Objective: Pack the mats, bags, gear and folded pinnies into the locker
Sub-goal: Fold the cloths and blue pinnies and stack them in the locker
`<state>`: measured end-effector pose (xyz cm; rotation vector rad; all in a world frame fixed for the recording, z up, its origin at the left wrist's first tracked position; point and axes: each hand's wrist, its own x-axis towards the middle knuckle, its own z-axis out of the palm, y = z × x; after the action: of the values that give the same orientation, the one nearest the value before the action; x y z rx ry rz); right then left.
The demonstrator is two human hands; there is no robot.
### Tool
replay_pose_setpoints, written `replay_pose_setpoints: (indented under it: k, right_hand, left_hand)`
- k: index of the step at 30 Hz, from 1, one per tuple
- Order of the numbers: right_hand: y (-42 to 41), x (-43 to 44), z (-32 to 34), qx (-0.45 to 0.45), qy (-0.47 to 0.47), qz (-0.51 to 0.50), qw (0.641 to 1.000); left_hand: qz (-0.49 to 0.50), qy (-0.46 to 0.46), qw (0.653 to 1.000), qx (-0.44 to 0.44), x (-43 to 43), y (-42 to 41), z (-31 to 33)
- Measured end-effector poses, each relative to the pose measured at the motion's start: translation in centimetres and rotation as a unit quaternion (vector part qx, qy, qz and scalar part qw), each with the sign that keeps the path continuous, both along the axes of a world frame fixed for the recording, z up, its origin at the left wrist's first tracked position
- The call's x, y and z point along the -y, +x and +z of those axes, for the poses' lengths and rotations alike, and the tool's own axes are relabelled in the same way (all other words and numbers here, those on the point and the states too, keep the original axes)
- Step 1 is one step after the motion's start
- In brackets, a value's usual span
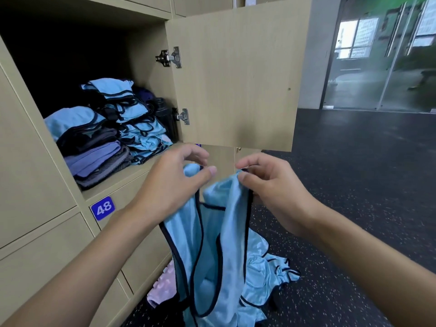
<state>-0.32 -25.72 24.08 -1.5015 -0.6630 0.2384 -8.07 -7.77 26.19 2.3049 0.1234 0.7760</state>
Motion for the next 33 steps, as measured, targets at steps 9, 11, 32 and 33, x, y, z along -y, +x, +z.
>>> replay_pose_setpoints:
  k: [9, 11, 32, 33]
  right_hand:
    - [0.4, 0.8, 0.7, -0.048, 0.067, -0.004, 0.997]
    - [0.3, 1.0, 0.9, -0.042, 0.07, -0.001, 0.997]
    - [1.3, 1.8, 0.7, 0.028, -0.04, -0.061, 0.997]
    - [1.4, 1.9, 0.6, 0.041, -0.073, -0.058, 0.995]
  left_hand:
    - [-0.124, -0.041, 0.986, -0.105, 3.5, -0.5, -0.9]
    - [-0.101, -0.052, 0.989, -0.092, 3.3, -0.2, -0.9]
    - [-0.083, -0.136, 0.986, -0.056, 2.3, -0.8, 0.4]
    - [-0.067, -0.138, 0.987, -0.042, 2.1, -0.8, 0.5]
